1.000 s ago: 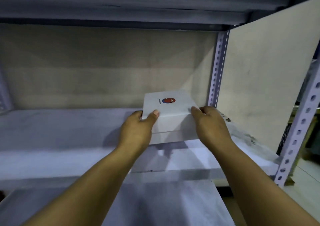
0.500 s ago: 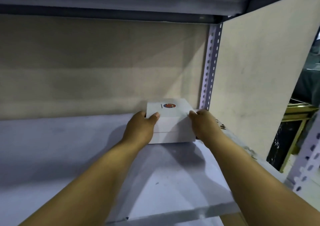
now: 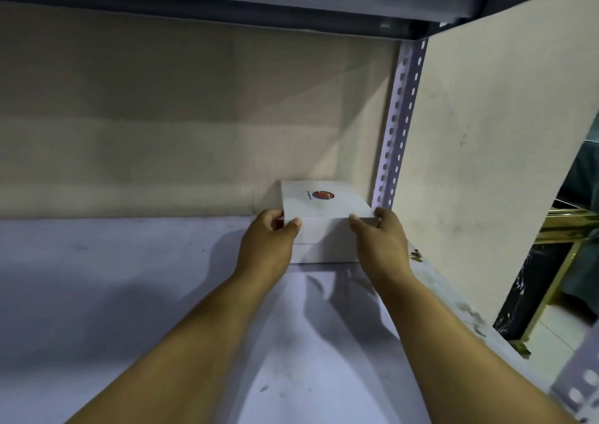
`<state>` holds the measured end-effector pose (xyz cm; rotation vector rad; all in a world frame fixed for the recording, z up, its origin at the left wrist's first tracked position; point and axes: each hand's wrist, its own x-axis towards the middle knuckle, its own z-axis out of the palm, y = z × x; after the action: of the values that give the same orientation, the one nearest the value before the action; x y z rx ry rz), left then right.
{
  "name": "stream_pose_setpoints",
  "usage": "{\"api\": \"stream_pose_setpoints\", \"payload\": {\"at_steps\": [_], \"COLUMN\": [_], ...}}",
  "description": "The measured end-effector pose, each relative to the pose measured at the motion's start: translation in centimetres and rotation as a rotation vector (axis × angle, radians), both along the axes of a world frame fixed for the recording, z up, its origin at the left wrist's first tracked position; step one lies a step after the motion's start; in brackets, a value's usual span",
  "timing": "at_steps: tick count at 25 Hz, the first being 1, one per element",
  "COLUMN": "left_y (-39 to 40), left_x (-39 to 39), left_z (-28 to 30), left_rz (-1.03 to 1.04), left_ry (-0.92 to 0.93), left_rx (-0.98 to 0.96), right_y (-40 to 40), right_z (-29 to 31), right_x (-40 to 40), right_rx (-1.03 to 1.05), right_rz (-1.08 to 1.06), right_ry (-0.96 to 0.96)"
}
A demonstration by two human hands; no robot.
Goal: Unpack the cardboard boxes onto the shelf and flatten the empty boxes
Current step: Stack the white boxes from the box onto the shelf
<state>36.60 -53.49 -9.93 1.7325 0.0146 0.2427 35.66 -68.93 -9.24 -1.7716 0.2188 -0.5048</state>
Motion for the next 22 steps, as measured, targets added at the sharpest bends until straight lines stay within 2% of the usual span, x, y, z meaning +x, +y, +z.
{"api": "stream_pose_setpoints", "payload": {"at_steps": [9,11,15,18,22], "left_y": [0.0,0.0,0.1,0.4,1.7], "left_x": [1.4,1.4,0.2,-1.5,-4.7], "left_z": [-0.8,-0.9,-0.3,0.2,1.1], "left_rz": [-0.164,-0.108,0.128,0.133,0.102], "left_ry": [-0.001,-0.002,-0.036,-0.059,-0.088], "left_rx": [-0.03,-0.051,0.075,0.032,-0.047], "right_y": [-0.8,-1.0,-1.3,-0.9,0.8], "right_z": [-0.6,-0.6,-0.3,0.2,1.4], "right_x": [1.8,1.9,1.1,-0.8,-4.0], "right_rx": [0.078,0.106,0.068,0.015,-0.008], "right_rz": [0.089,0.066,-0.031,-0.074,-0.026], "right_ry": [-0.022,-0.018,0.013,-0.035,-0.06]}}
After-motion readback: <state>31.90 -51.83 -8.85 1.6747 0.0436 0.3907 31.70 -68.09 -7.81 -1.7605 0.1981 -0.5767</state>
